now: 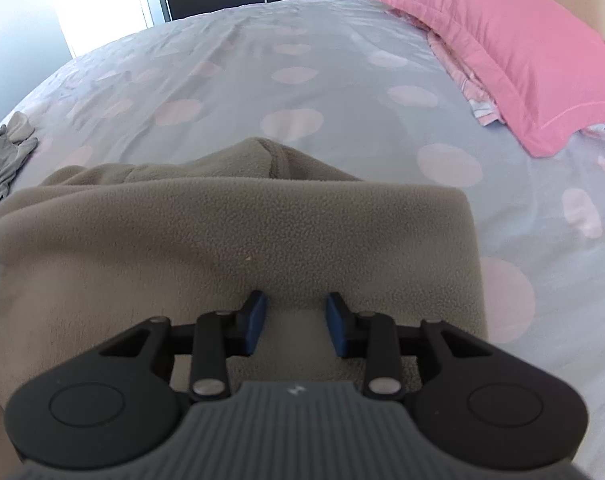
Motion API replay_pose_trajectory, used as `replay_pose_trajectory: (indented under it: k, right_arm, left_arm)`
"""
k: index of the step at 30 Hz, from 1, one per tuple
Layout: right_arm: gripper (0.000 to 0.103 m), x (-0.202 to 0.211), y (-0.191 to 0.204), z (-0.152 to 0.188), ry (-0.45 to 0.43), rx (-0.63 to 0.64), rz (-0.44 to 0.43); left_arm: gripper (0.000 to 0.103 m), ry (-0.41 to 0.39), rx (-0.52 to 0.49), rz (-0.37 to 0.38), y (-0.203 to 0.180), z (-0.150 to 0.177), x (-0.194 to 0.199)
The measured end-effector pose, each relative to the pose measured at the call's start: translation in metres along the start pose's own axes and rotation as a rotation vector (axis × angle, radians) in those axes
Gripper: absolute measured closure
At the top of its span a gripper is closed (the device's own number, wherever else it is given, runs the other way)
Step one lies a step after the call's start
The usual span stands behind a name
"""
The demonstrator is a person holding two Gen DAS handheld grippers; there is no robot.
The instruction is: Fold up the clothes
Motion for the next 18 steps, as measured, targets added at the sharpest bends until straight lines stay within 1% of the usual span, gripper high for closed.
replay_pose_trajectory:
  k: [1,3,5,6,8,12,15,18]
  right_arm:
    - [0.066,0.007,0.0,0.002,-0.006,0.0,0.002]
    - [0.066,0.026,0.001,0.009,-0.008,0.013,0.005]
    - [0.066,0.046,0.001,0.016,-0.009,0.029,0.01]
    - [0.066,0.057,0.001,0.021,-0.003,0.032,-0.001]
    - [0.067,0.08,-0.001,0.033,0.013,0.036,-0.034]
    - [0.067,0.127,-0.002,0.064,0.038,0.074,-0.06]
    - [0.067,0.157,-0.005,0.089,0.063,0.095,-0.074]
    - [0.067,0.186,-0.009,0.116,0.084,0.117,-0.081]
  left_arm:
    - [0.072,-0.006,-0.01,0.006,-0.005,0.004,0.009]
    - [0.072,0.013,-0.028,0.014,-0.019,0.01,0.024]
    - [0.072,0.033,-0.042,0.001,-0.034,0.016,0.038]
    - [0.072,0.038,-0.047,-0.006,-0.042,0.02,0.045]
    - [0.072,0.034,-0.044,0.003,-0.056,0.03,0.061]
    - [0.072,0.051,-0.042,0.022,-0.081,0.057,0.088]
    - [0.072,0.063,-0.058,0.036,-0.101,0.082,0.106]
    - [0.072,0.074,-0.053,0.051,-0.116,0.108,0.119]
Point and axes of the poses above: each gripper's, at about its wrist camera, not at the fingertips, and x roughly against the way its jaws point, y to its left, z to its underside, the point moved 1 cm from there along -x, roughly the way its jaws point, and after that the axes turned 13 degrees about z, right-handed, at the moved point
